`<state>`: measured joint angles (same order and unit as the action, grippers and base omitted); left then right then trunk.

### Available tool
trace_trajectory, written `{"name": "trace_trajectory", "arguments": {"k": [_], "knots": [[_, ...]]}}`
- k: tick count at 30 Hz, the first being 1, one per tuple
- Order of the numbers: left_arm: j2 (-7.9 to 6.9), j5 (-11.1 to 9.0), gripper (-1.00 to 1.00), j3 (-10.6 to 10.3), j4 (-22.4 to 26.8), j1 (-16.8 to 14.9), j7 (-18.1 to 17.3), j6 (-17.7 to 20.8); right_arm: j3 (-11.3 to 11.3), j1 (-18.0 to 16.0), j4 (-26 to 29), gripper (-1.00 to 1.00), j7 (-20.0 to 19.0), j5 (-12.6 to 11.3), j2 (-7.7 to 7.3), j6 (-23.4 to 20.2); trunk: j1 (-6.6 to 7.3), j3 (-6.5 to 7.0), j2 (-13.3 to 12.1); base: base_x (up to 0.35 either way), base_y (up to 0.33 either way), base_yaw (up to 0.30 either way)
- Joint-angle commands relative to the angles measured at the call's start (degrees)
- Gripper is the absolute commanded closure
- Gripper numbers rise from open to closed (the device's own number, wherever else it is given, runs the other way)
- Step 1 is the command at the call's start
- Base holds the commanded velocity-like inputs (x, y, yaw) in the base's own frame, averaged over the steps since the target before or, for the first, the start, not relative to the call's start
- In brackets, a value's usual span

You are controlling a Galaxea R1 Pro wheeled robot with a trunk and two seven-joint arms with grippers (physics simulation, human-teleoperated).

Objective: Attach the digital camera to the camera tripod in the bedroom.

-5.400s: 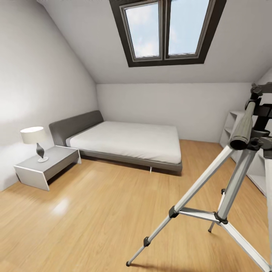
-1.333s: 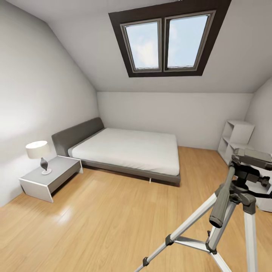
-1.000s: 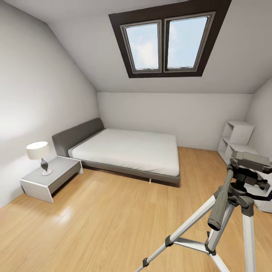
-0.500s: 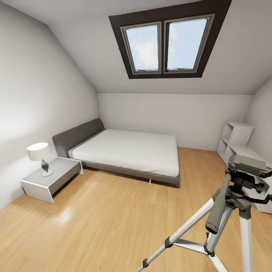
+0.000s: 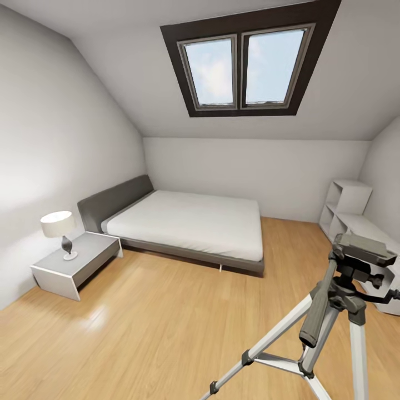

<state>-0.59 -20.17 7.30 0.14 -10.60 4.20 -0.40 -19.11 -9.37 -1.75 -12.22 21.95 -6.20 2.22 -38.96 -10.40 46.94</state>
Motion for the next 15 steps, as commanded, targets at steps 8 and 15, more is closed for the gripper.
{"name": "trace_trajectory", "arguments": {"k": [8, 15], "knots": [[0.01, 0.13, 1.00, 0.44, -0.05, -0.03, 0.02, -0.04, -0.48, -0.10, -0.18, -1.00, -0.09, 0.46, -0.04, 0.23, 1.76, 1.36, -3.16, 0.000, 0.000, 0.000], [-0.03, 0.13, 1.00, 0.44, -0.05, -0.03, 0.02, -0.05, -0.48, -0.11, -0.18, -1.00, -0.04, 0.46, -0.04, 0.24, 3.29, 2.62, -5.97, 0.000, 0.000, 0.000]]}}
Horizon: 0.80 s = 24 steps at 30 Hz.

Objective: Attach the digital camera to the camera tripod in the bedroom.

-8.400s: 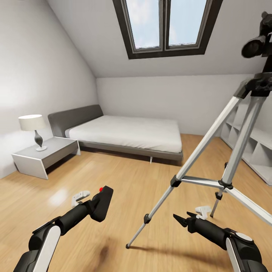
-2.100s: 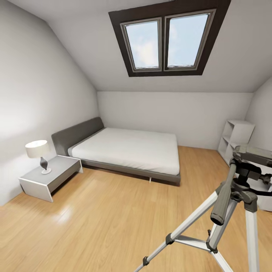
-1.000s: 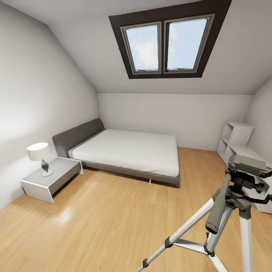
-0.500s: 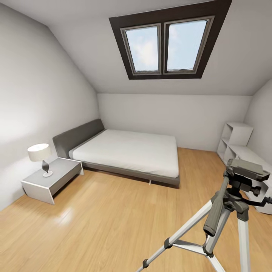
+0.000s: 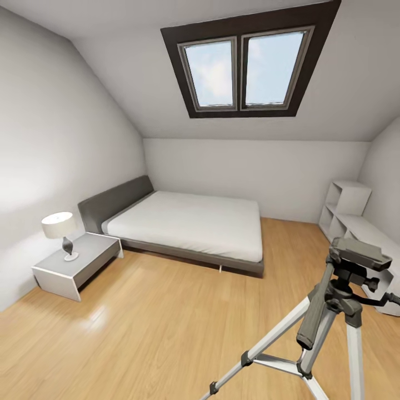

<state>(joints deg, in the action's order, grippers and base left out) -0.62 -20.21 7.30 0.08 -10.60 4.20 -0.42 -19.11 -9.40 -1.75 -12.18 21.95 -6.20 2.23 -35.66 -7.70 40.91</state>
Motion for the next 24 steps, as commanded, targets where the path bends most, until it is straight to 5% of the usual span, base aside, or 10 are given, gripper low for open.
{"name": "trace_trajectory", "arguments": {"k": [1, 24], "knots": [[0.01, 0.17, 1.00, 0.44, 0.01, -0.04, 0.02, -0.05, -0.48, -0.09, -0.18, -1.00, -0.09, 0.46, -0.04, 0.23, 0.21, 0.10, -0.34, 0.000, 0.000, 0.000], [0.00, 0.17, 1.00, 0.44, 0.01, -0.04, 0.02, -0.06, -0.48, -0.06, -0.18, -1.00, -0.13, 0.46, -0.04, 0.20, 5.26, 4.23, -9.57, 0.000, 0.000, 0.000]]}}
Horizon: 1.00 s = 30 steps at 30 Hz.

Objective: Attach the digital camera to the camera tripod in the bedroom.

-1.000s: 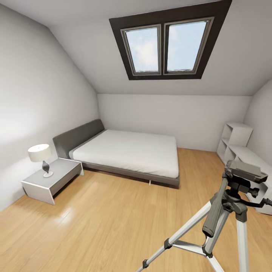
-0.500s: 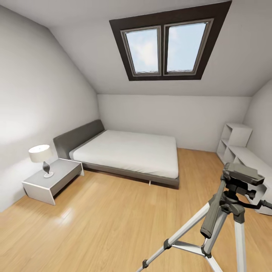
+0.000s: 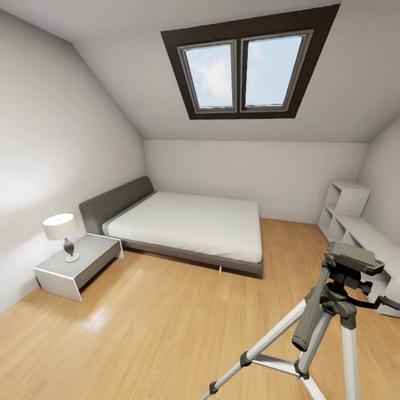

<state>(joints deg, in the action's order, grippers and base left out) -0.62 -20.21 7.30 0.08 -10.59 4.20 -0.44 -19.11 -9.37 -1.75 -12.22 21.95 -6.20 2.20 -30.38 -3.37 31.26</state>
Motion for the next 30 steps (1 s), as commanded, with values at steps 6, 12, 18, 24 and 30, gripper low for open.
{"name": "trace_trajectory", "arguments": {"k": [6, 12, 18, 24, 30], "knots": [[0.01, 0.17, 1.00, 0.43, 0.01, -0.04, 0.01, -0.07, -0.49, -0.08, -0.18, -1.00, -0.09, 0.46, -0.04, 0.25, 1.30, 0.97, -2.32, 0.000, 0.000, 0.000], [0.01, 0.17, 1.00, 0.43, 0.01, -0.04, 0.01, -0.05, -0.49, -0.11, -0.18, -1.00, -0.09, 0.46, -0.07, 0.24, 2.62, 2.05, -4.73, 0.000, 0.000, 0.000], [0.01, 0.17, 1.00, 0.43, 0.01, -0.04, 0.01, -0.01, -0.49, -0.09, -0.18, -1.00, -0.09, 0.46, -0.12, 0.26, 3.94, 3.13, -7.14, 0.000, 0.000, 0.000], [0.04, 0.17, 1.00, 0.43, 0.01, -0.04, 0.01, 0.00, -0.49, -0.09, -0.18, -1.00, -0.09, 0.46, -0.10, 0.26, 4.60, 3.67, -8.34, 0.000, 0.000, 0.000], [0.13, 0.24, 1.00, 0.43, 0.01, -0.04, 0.01, 0.00, -0.49, -0.12, -0.18, -1.00, -0.06, 0.46, -0.11, 0.26, 4.60, 3.67, -8.34, 0.000, 0.000, 0.000]]}}
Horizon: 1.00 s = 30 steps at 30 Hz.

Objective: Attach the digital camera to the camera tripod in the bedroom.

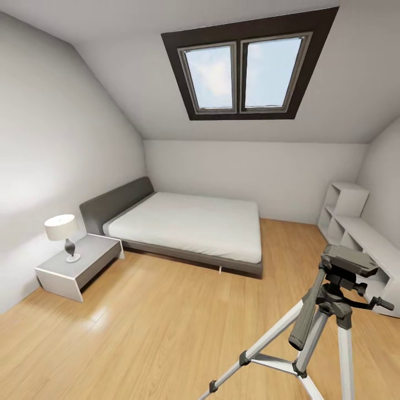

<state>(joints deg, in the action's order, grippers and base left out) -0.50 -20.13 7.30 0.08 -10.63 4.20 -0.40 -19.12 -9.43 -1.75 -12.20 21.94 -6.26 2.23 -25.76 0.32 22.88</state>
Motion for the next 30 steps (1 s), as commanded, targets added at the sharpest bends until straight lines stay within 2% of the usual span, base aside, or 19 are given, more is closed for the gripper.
{"name": "trace_trajectory", "arguments": {"k": [1, 30], "knots": [[0.02, 0.16, 1.00, 0.44, 0.00, -0.01, 0.02, -0.04, -0.48, -0.06, -0.18, -1.00, -0.08, 0.47, -0.05, 0.23, -0.02, -0.02, 0.04, 0.000, 0.000, 0.000], [0.10, 0.37, 1.00, 0.44, 0.07, -0.01, -0.02, -0.32, -0.92, -0.06, -0.18, -1.00, 0.58, 0.43, 0.02, 0.05, -0.02, -0.02, 0.04, 0.000, 0.000, 0.000]]}}
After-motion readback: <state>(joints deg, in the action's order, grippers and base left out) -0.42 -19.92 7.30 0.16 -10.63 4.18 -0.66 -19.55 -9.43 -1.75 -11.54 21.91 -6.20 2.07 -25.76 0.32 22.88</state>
